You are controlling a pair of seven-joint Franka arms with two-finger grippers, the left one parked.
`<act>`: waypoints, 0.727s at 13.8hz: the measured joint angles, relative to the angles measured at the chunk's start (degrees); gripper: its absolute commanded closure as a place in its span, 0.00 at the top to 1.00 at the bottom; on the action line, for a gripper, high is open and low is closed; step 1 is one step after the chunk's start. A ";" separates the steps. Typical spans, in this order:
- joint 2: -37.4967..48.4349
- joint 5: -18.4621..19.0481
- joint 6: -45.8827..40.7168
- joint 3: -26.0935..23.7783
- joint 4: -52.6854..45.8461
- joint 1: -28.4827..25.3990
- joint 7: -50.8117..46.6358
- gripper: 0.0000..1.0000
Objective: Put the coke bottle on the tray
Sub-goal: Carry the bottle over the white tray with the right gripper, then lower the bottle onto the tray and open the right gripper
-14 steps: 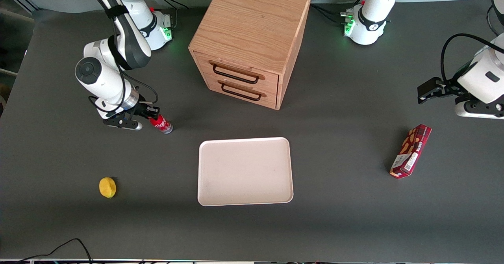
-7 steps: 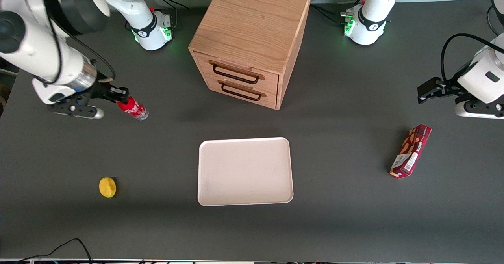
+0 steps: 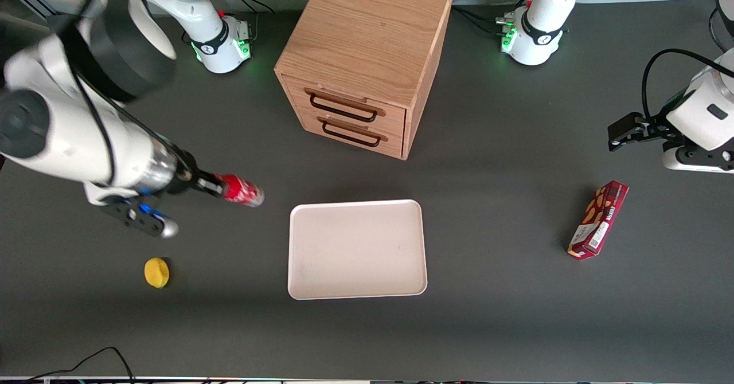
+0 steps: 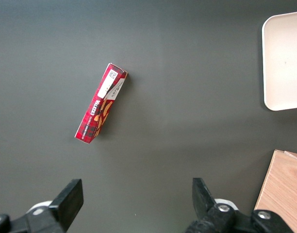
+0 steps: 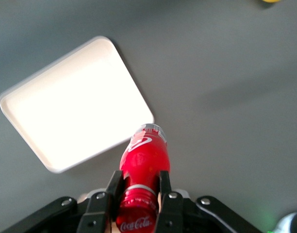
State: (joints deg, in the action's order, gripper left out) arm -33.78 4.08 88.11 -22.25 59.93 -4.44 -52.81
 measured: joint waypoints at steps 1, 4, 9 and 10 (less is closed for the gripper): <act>-3.83 2.82 4.31 -0.99 -0.93 -0.98 -4.00 0.00; -14.13 12.56 16.49 -4.16 -1.72 -2.90 -13.76 0.00; -21.20 16.54 22.01 -5.05 -3.71 -3.36 -17.37 1.00; -21.17 16.57 21.93 -5.15 -4.21 -3.33 -17.37 1.00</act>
State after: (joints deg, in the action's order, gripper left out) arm -54.94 20.64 110.04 -27.41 55.73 -7.77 -70.17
